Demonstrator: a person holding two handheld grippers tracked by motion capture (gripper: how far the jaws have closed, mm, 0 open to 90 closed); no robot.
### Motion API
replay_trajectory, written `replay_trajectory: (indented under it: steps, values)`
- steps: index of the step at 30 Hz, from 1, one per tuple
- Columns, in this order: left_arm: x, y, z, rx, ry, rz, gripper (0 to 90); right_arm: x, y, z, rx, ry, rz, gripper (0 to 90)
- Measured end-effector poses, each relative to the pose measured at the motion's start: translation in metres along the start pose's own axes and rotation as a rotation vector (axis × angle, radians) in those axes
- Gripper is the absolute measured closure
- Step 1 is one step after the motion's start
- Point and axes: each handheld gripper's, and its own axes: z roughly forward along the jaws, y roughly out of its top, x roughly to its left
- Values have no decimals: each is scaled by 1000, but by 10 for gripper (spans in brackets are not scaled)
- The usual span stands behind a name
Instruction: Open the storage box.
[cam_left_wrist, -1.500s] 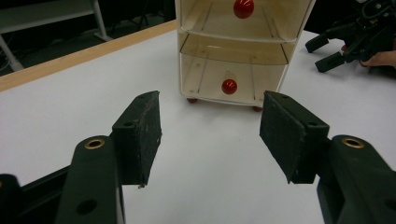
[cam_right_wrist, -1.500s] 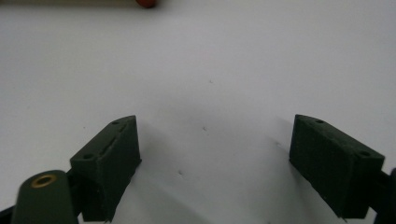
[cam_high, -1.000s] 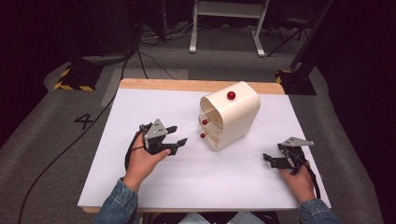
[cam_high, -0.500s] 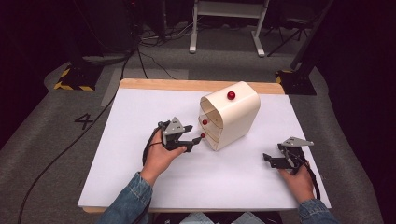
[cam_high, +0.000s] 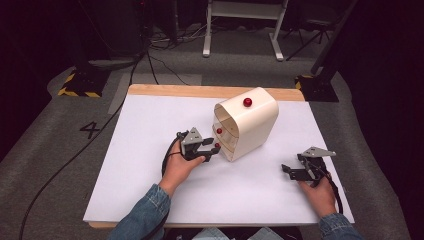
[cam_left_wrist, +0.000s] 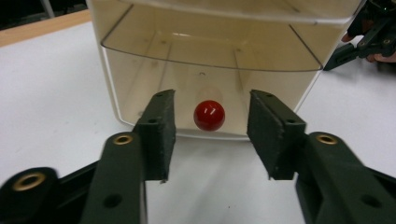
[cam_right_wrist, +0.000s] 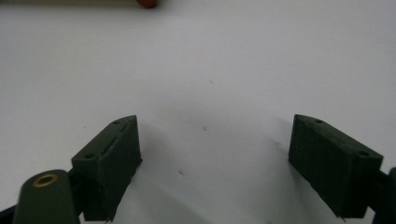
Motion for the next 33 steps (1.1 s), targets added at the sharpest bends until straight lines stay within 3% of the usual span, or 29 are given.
replay_trajectory:
  steps: [5, 8, 14, 18, 23, 28, 33]
  values:
    - [-2, 0, 4, 15, 1, 5, 633, 0, 0, 0, 0, 0, 1, 170]
    - [-2, -1, 5, 32, 24, 20, 732, 0, 0, 0, 0, 0, 0, 169]
    - [-1, -1, 4, 31, 13, -7, 734, 0, 0, 0, 0, 1, 1, 170]
    - [-1, 0, 4, 40, 18, 10, 734, 0, 0, 0, 0, 1, 1, 169]
    - [0, 1, 0, 52, 8, -1, 735, 0, 0, 0, 0, 1, 1, 170]
    - [0, 0, -10, 64, 9, 5, 734, 0, 0, 0, -1, 0, -4, 174]
    - [1, -7, -23, 61, 2, -17, 735, 1, 0, 0, -2, -4, -7, 174]
